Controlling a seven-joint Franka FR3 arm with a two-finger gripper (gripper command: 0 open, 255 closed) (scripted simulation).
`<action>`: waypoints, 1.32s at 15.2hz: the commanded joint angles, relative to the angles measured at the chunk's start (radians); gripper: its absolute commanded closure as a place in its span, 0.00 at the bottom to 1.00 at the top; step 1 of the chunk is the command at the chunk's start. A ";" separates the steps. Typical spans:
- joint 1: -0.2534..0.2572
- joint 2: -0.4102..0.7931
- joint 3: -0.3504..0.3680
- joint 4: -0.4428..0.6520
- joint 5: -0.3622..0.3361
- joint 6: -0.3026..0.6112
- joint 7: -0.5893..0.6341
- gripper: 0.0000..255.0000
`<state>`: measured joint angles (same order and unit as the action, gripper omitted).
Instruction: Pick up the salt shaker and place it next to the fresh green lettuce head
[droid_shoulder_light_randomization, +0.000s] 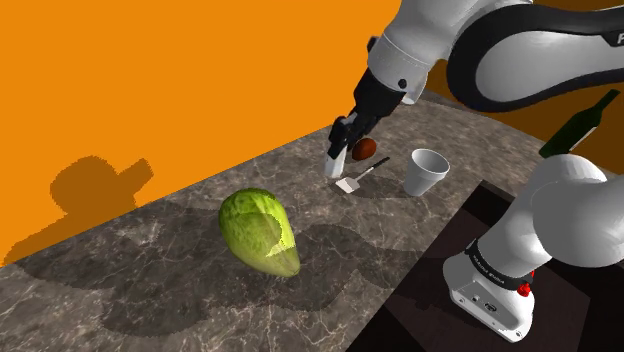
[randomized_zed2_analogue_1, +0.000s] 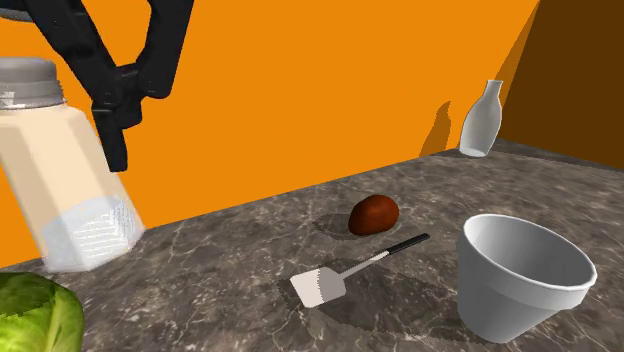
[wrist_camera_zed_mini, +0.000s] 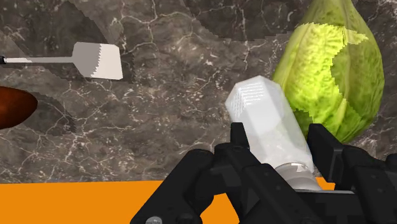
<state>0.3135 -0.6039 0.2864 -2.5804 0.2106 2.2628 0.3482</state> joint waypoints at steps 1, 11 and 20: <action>0.031 -0.011 0.067 0.000 0.020 -0.002 0.082 1.00; 0.034 0.049 0.096 -0.097 0.037 0.154 0.081 1.00; 0.031 0.135 0.127 -0.166 0.046 0.308 0.084 1.00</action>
<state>0.3452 -0.4816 0.4075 -2.7398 0.2563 2.5510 0.4296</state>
